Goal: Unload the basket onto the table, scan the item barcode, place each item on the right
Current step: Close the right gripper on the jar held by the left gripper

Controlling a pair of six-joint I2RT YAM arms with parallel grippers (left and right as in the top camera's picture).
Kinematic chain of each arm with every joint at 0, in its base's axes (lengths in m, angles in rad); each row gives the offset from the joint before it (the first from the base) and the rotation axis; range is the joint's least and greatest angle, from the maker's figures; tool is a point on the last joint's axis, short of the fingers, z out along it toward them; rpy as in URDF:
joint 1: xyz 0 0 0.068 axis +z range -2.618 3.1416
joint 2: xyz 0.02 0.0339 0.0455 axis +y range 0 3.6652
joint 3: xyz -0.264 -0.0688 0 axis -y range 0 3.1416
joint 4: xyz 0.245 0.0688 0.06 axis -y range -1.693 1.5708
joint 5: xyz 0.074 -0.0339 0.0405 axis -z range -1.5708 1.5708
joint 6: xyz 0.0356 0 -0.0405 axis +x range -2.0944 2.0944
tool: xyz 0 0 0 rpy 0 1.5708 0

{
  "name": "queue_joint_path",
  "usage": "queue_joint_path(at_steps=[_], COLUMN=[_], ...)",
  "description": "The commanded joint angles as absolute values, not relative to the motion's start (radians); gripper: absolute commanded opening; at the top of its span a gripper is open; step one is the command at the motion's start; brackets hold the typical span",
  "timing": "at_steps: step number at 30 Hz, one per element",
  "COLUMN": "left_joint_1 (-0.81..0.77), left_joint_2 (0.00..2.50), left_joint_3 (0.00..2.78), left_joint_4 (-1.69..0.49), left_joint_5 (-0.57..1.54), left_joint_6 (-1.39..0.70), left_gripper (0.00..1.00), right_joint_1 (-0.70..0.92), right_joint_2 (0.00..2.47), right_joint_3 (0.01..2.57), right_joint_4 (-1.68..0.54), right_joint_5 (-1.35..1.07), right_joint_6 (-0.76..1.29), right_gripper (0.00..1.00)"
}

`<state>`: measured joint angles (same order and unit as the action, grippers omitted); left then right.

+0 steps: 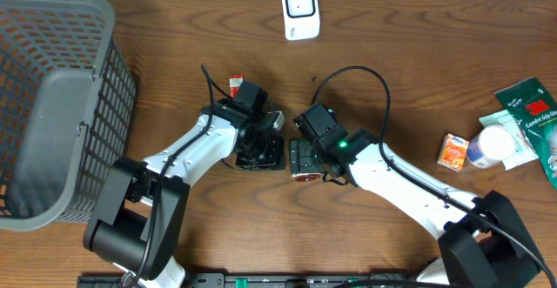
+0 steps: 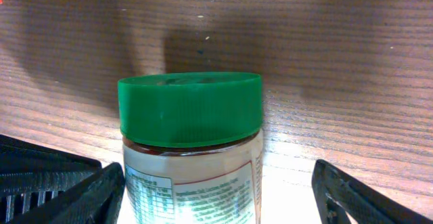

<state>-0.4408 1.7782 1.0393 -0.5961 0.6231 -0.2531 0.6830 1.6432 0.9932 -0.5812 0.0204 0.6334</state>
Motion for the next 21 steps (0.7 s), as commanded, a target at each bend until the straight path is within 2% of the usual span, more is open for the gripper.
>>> queue_joint_path(at_steps=[1,5,21], left_joint_1=[-0.445,-0.445,-0.445], left_joint_2=[1.758,1.758,1.758], left_joint_3=[1.038,1.038,1.038], left_joint_4=[-0.596,-0.597,-0.597], left_joint_5=[0.581,0.563,0.563], left_joint_6=[-0.222,-0.222,-0.222], left_gripper=[0.08,0.08,0.08], right_joint_1=[0.688,0.687,0.68], right_joint_2=[1.65,1.65,1.65], right_joint_3=[1.0,1.0,1.0], right_joint_4=[-0.587,-0.606,-0.674], right_joint_5=[0.056,0.113,0.184], right_joint_6=[0.62,0.621,0.622], right_gripper=[0.82,0.76,0.71])
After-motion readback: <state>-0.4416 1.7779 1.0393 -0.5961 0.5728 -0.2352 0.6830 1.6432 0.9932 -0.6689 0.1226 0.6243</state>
